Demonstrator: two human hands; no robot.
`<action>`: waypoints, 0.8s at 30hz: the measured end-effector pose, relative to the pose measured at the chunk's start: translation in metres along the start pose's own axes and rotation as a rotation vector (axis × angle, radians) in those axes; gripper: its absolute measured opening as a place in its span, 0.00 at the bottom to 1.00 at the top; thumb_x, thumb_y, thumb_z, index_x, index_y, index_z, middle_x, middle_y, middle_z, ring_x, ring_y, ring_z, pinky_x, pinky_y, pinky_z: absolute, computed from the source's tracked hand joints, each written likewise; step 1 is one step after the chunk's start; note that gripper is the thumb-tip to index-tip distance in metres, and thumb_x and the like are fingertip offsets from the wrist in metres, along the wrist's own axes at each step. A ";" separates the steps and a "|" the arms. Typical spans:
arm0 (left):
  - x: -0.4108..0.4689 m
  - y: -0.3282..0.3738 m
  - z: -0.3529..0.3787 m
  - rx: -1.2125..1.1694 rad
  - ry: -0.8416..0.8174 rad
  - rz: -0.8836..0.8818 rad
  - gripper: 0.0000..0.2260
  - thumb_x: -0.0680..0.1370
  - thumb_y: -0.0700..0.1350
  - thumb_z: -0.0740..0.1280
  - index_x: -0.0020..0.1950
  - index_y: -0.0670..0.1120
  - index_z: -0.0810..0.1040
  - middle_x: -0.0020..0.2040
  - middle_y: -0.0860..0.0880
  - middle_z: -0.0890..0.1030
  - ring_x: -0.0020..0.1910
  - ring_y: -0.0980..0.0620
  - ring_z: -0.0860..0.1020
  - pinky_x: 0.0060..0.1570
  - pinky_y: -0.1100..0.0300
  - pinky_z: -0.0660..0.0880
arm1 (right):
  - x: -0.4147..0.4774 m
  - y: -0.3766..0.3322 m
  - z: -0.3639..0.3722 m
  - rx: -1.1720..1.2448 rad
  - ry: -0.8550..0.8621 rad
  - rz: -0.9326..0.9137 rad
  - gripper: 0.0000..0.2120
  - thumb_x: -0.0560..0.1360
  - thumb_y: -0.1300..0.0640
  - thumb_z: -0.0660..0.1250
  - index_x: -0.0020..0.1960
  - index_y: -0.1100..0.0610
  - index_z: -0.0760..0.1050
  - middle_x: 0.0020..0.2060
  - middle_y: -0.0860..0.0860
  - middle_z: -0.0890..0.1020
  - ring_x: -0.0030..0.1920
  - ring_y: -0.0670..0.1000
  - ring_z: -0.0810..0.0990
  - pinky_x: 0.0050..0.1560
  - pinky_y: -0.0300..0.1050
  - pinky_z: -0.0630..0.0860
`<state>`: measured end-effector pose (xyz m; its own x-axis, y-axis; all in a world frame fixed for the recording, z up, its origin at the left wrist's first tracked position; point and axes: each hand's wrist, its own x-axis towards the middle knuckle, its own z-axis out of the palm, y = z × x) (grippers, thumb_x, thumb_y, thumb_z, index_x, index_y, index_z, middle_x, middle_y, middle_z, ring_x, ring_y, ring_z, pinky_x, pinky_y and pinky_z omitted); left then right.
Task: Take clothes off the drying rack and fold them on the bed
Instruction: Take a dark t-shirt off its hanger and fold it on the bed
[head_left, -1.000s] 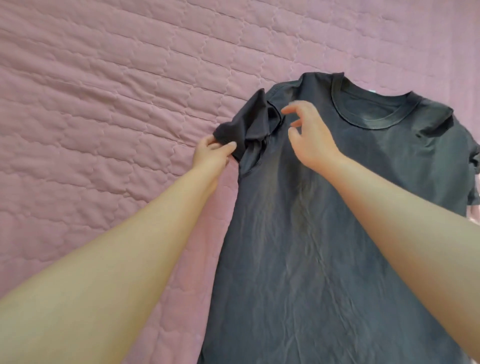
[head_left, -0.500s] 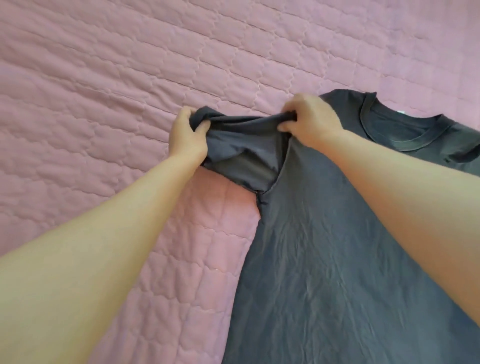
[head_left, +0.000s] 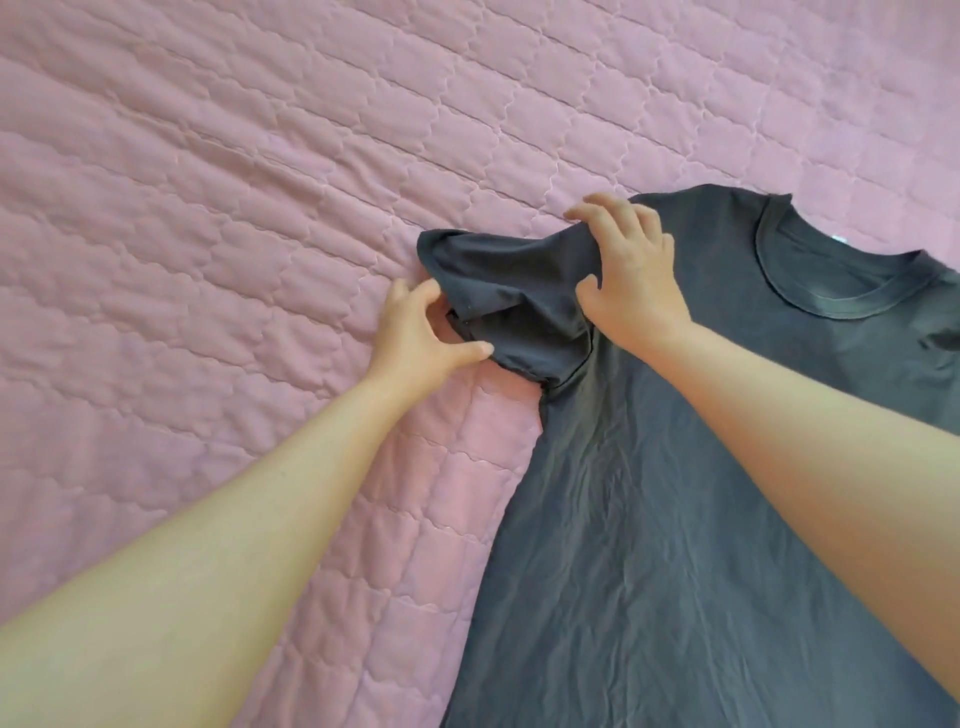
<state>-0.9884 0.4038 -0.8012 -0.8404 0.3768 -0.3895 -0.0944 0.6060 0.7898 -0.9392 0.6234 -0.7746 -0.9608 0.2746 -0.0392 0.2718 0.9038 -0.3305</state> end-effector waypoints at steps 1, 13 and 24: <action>-0.002 0.001 0.000 0.083 0.029 0.078 0.24 0.64 0.47 0.80 0.58 0.46 0.79 0.57 0.51 0.69 0.58 0.47 0.71 0.61 0.62 0.69 | 0.001 -0.001 -0.003 0.022 0.023 -0.004 0.32 0.65 0.70 0.61 0.67 0.52 0.69 0.68 0.47 0.69 0.65 0.55 0.65 0.57 0.46 0.61; 0.025 0.033 -0.005 -0.049 -0.211 -0.022 0.15 0.72 0.41 0.74 0.56 0.45 0.75 0.49 0.49 0.80 0.51 0.50 0.79 0.51 0.56 0.76 | 0.044 -0.053 -0.026 0.114 -0.508 -0.295 0.46 0.62 0.77 0.50 0.72 0.42 0.65 0.72 0.49 0.61 0.70 0.51 0.63 0.59 0.43 0.67; -0.024 0.009 -0.010 -0.001 -0.163 0.188 0.09 0.82 0.45 0.59 0.59 0.42 0.72 0.49 0.49 0.78 0.50 0.47 0.76 0.49 0.55 0.71 | 0.040 -0.084 -0.009 -0.418 -0.499 -0.662 0.31 0.69 0.72 0.59 0.66 0.45 0.71 0.74 0.49 0.58 0.71 0.57 0.59 0.62 0.54 0.64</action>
<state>-0.9744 0.3934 -0.7796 -0.7462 0.5906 -0.3072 0.0549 0.5145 0.8558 -0.9994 0.5616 -0.7404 -0.8133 -0.4249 -0.3975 -0.4359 0.8975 -0.0674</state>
